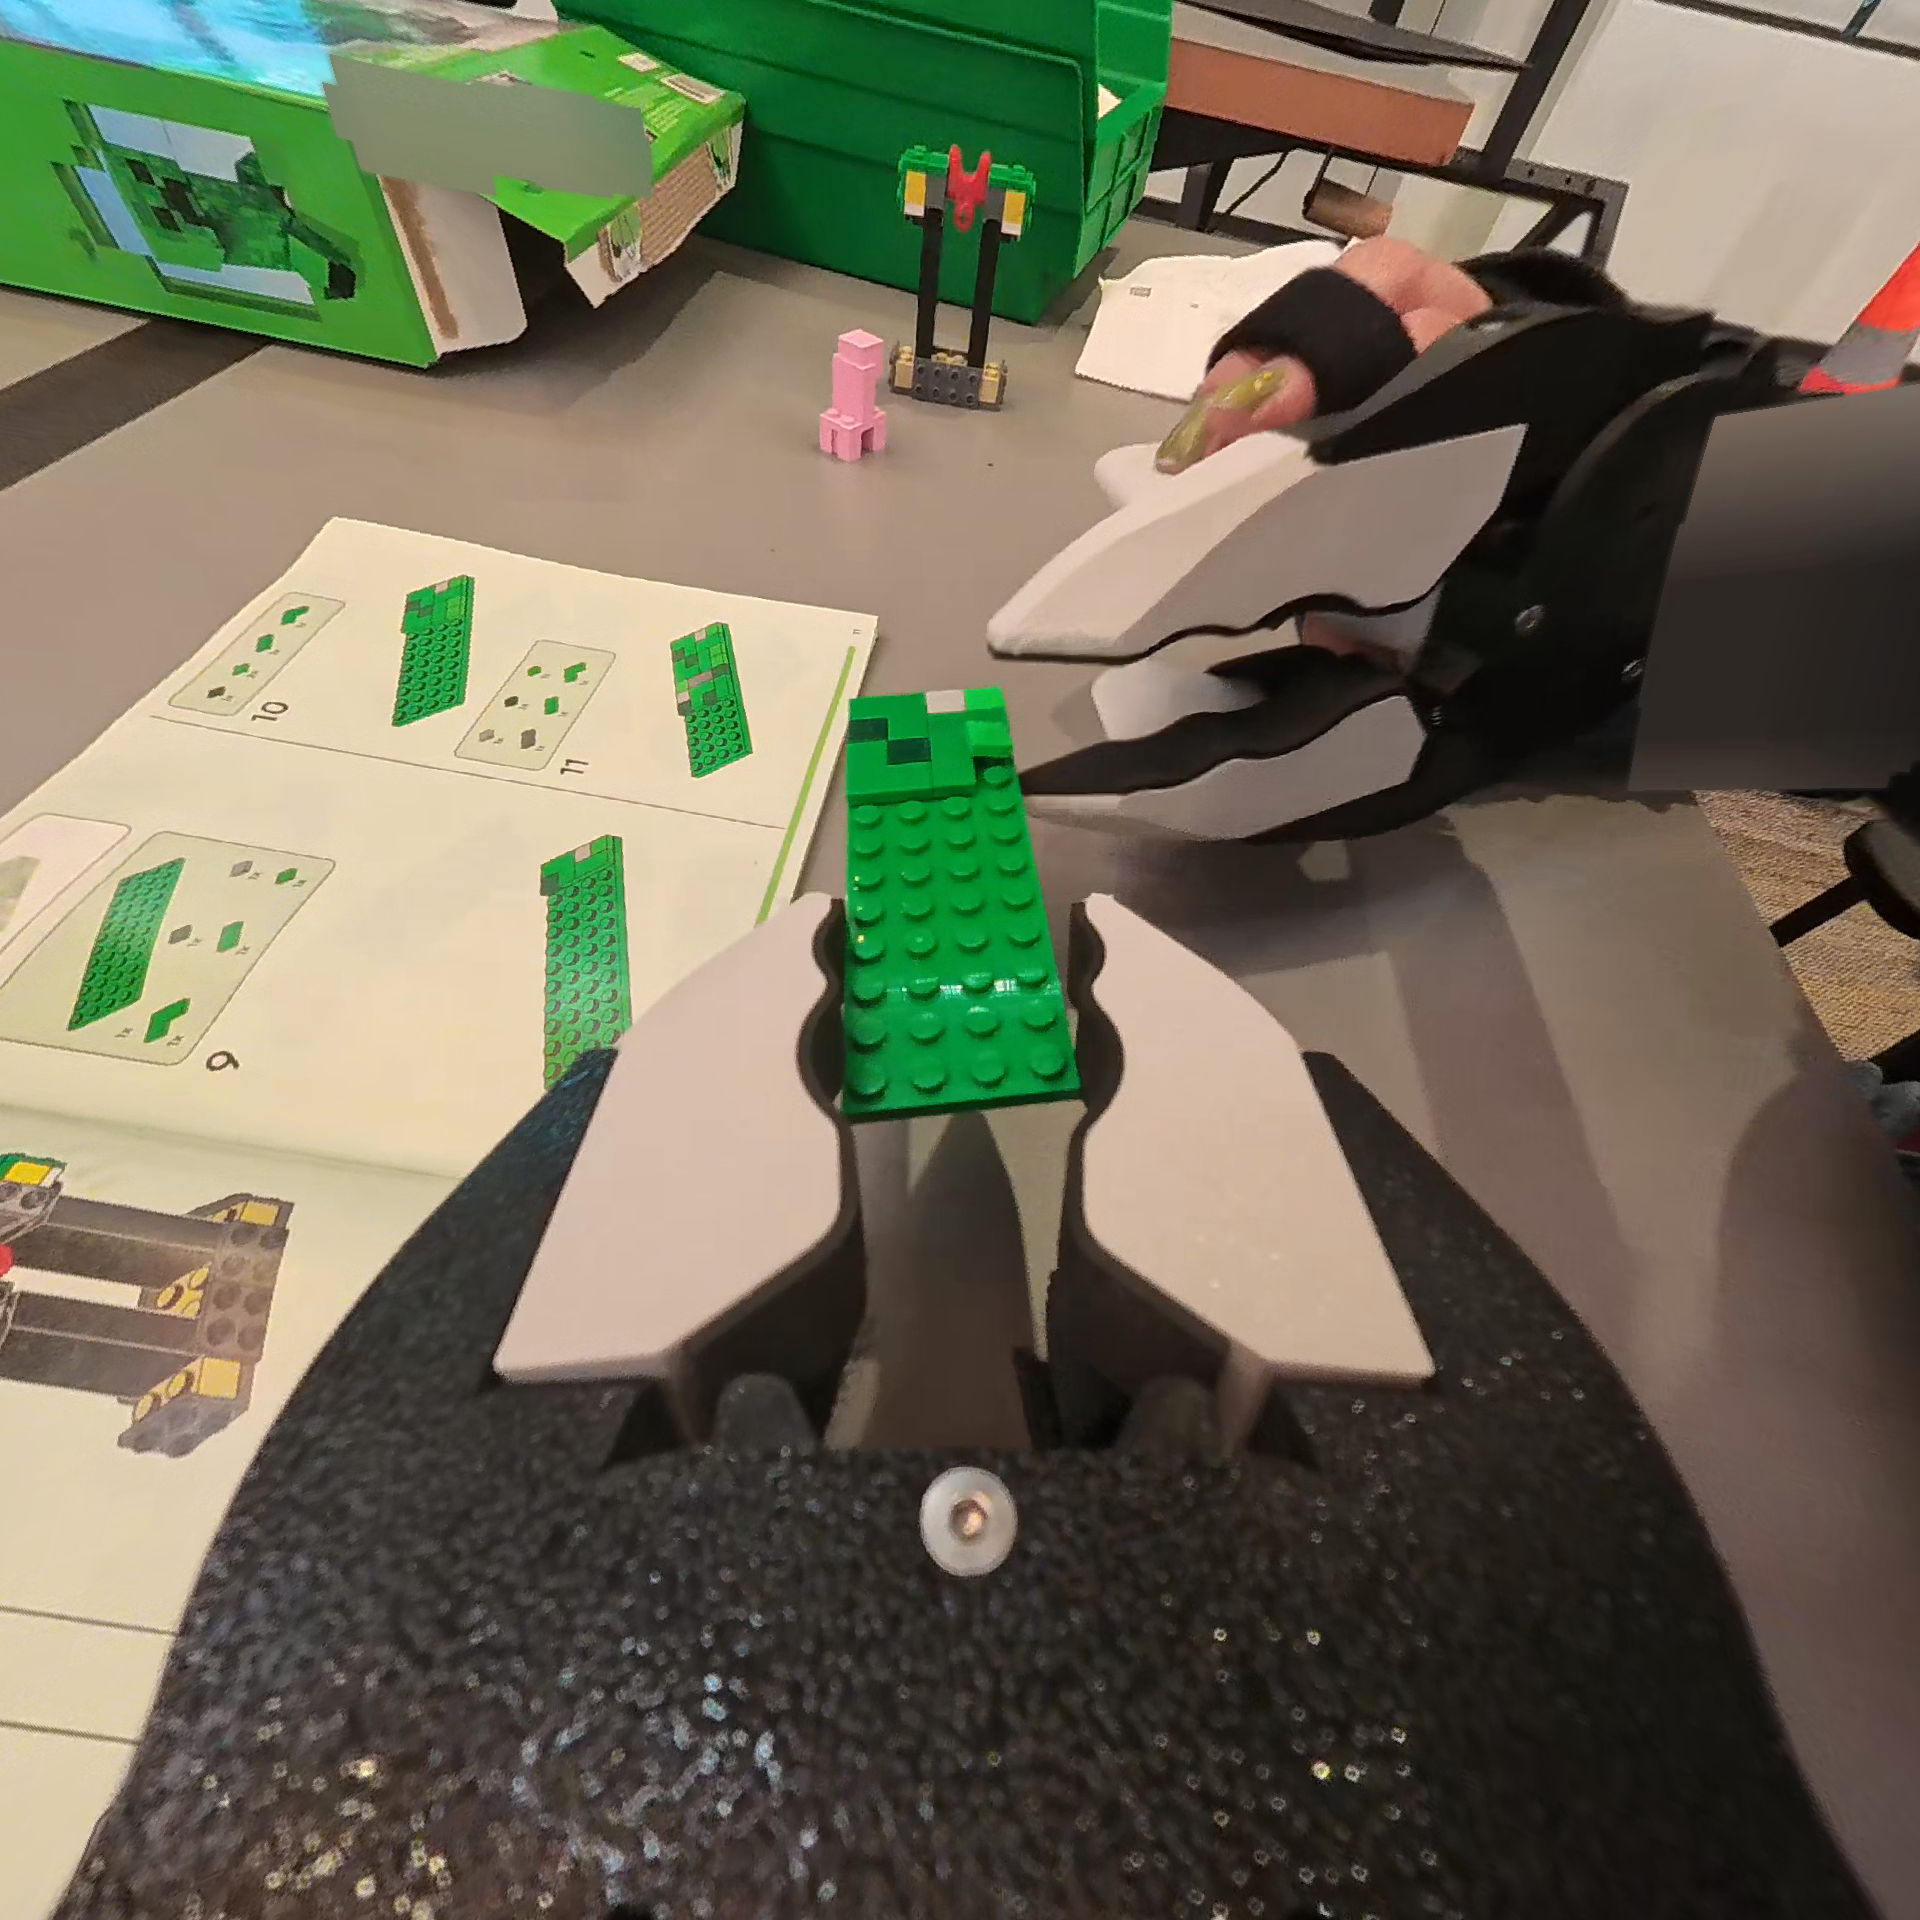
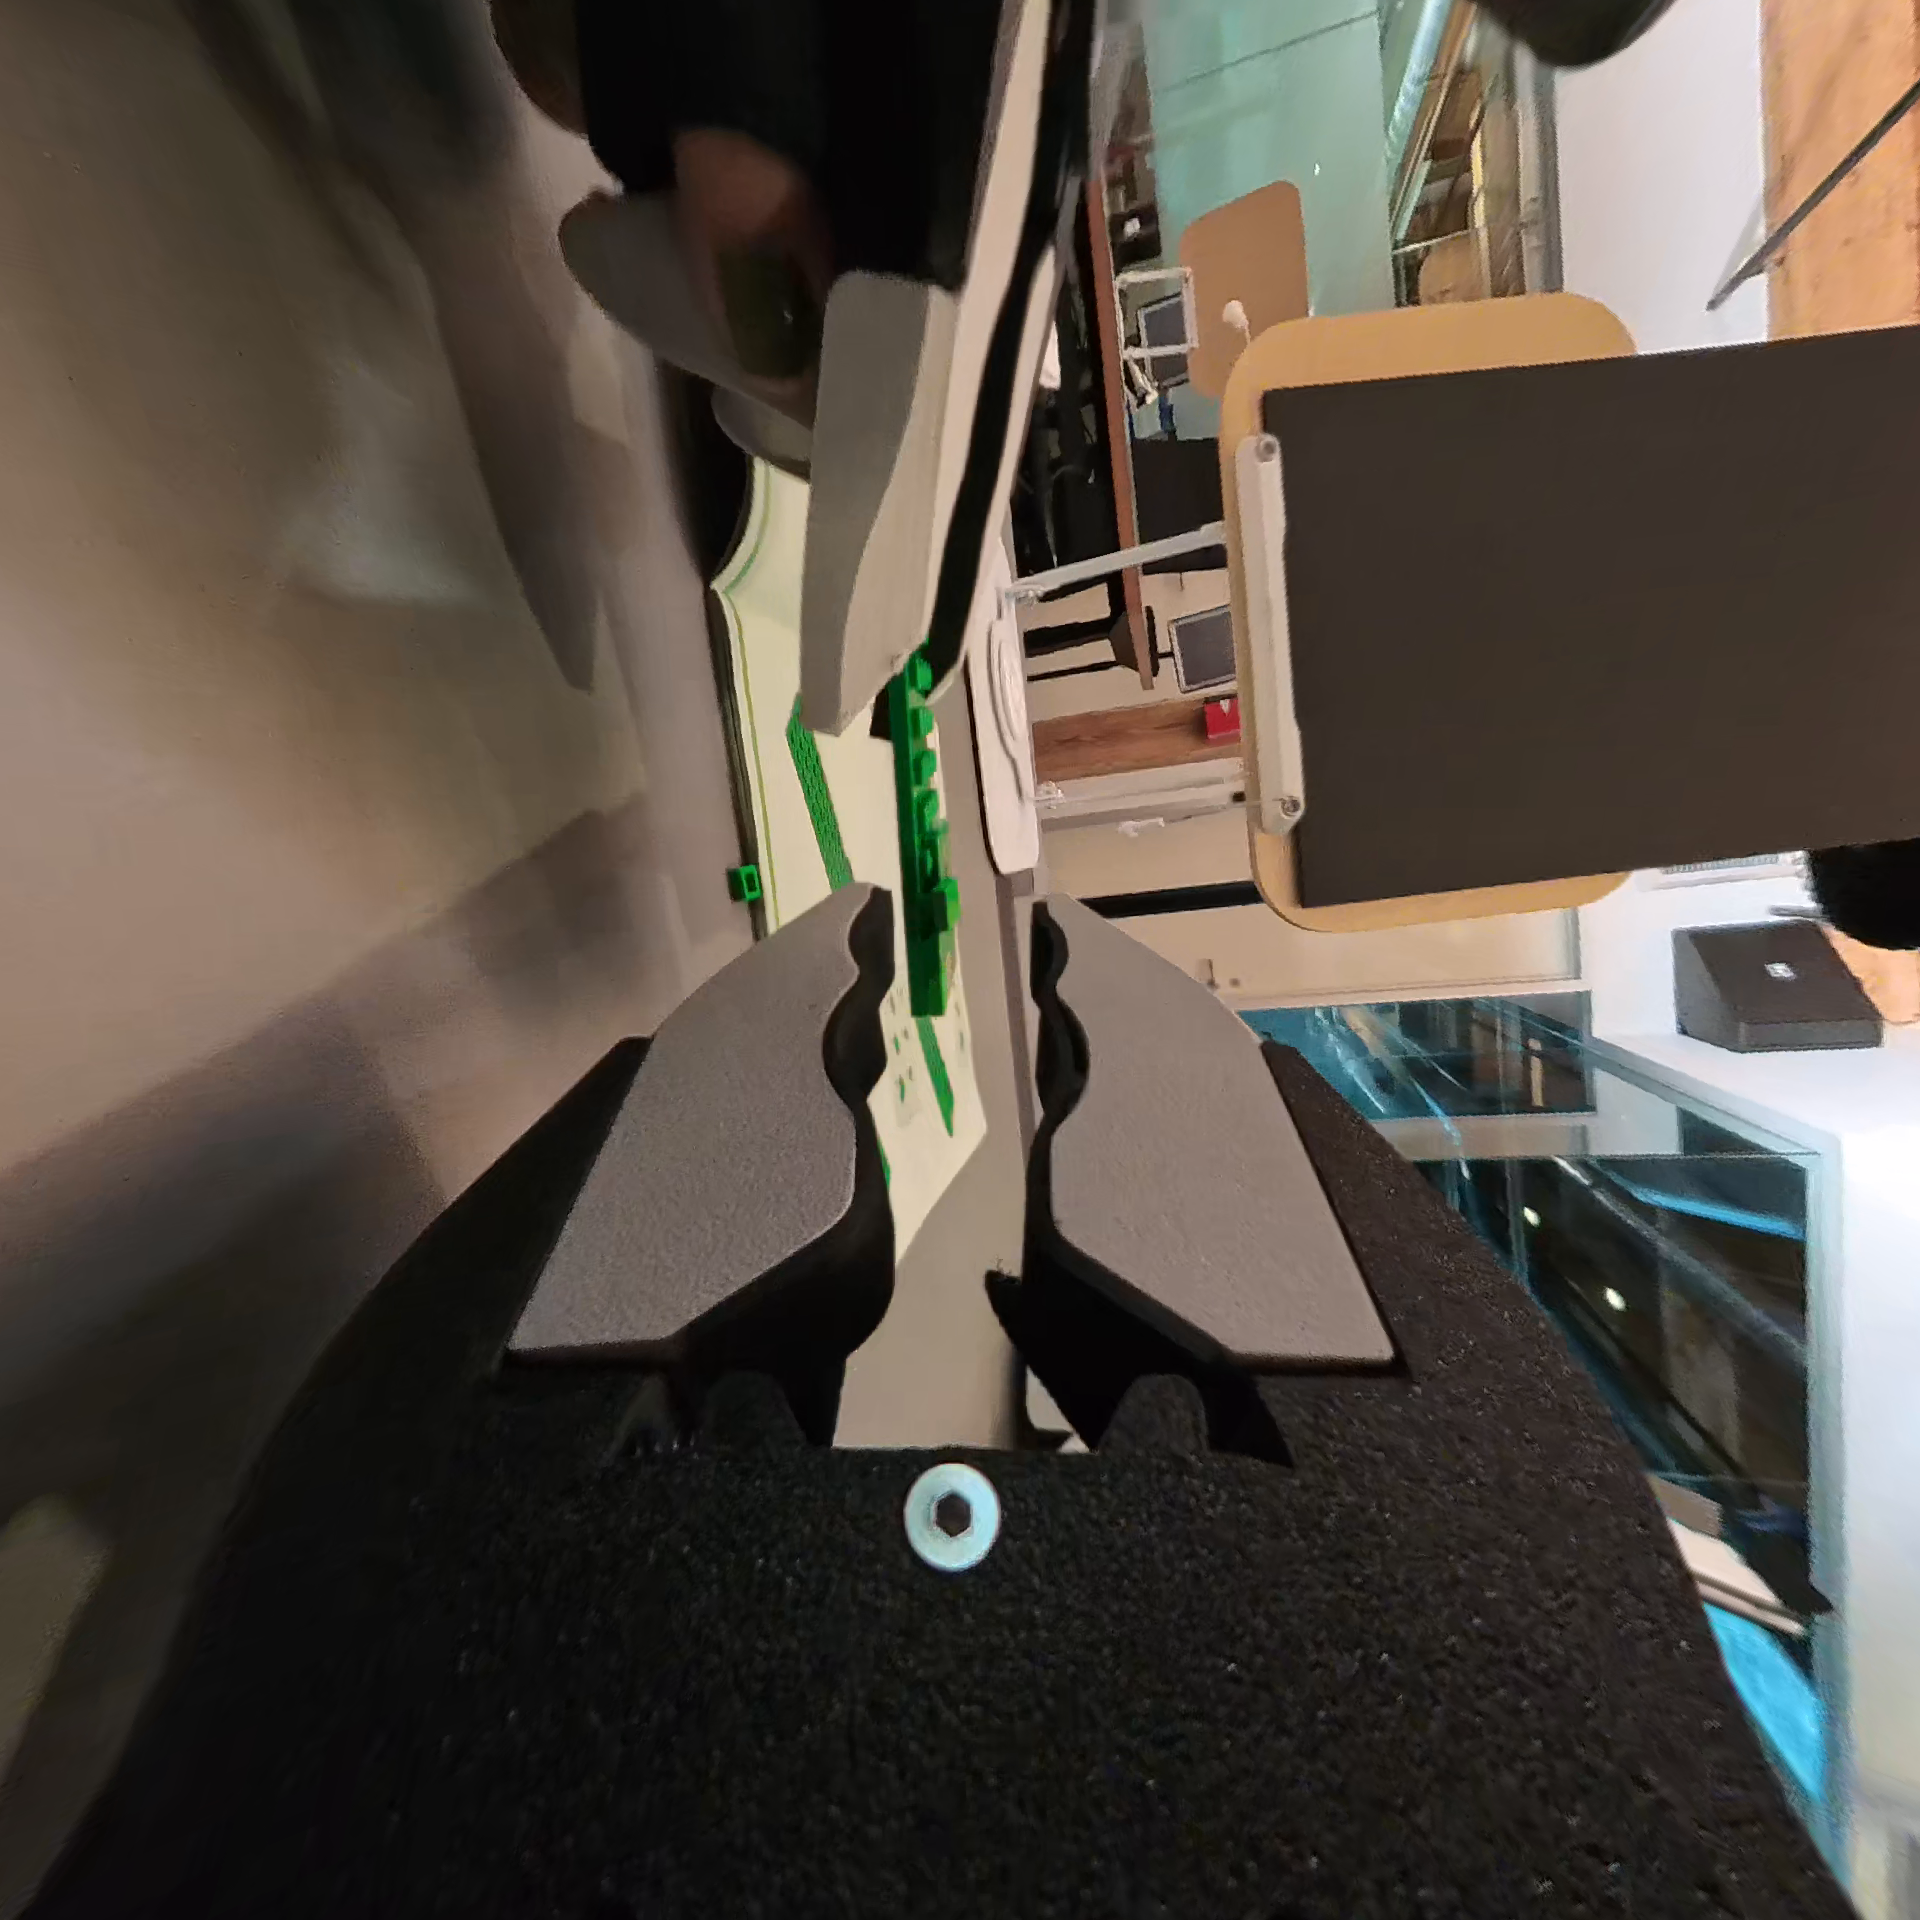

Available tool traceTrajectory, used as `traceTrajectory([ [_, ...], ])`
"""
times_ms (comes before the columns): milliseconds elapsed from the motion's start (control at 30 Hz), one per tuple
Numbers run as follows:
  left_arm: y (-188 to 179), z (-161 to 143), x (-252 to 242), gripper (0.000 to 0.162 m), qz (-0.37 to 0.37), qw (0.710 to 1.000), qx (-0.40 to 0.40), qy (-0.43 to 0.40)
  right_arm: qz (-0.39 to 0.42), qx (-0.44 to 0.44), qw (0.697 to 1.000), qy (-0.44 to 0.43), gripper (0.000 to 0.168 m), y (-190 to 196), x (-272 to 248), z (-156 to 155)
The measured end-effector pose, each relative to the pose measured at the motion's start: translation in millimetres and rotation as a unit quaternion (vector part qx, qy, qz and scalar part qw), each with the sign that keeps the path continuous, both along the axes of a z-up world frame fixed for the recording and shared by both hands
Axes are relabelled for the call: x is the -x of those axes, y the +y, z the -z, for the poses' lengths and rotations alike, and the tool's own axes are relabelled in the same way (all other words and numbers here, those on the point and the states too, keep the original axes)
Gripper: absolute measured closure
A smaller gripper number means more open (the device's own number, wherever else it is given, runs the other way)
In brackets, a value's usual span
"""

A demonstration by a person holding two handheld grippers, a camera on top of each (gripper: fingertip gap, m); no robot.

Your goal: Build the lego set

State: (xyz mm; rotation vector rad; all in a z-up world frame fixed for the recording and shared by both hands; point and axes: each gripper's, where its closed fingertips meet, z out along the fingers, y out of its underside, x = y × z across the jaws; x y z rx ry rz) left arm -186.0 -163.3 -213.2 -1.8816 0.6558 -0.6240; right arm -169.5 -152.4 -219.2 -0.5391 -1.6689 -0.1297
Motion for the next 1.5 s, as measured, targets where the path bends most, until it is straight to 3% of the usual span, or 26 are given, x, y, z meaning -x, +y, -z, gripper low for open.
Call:
traceTrajectory([
  [433,-0.8,1.0,-1.4,0.122,0.005,1.000,0.002,0.004,0.005,-0.054,0.998,-0.009,0.159,-2.7,4.7,14.5],
  [933,-0.5,0.5,-0.9,0.122,0.000,1.000,-0.003,0.009,0.024,-0.085,0.996,-0.020,0.162,-1.6,8.4,15.3],
  [1300,0.8,0.0,0.8,0.122,-0.006,1.000,-0.003,0.005,0.013,-0.027,1.000,0.003,0.162,0.3,7.2,10.0],
  [1400,1.7,-0.6,3.5,0.122,-0.013,1.000,-0.004,0.003,0.017,0.014,1.000,0.013,0.144,5.0,1.3,9.1],
  [1500,2.1,-1.3,4.5,0.122,-0.015,1.000,-0.004,-0.001,0.019,0.067,0.997,0.025,0.141,12.6,-1.8,7.4],
])
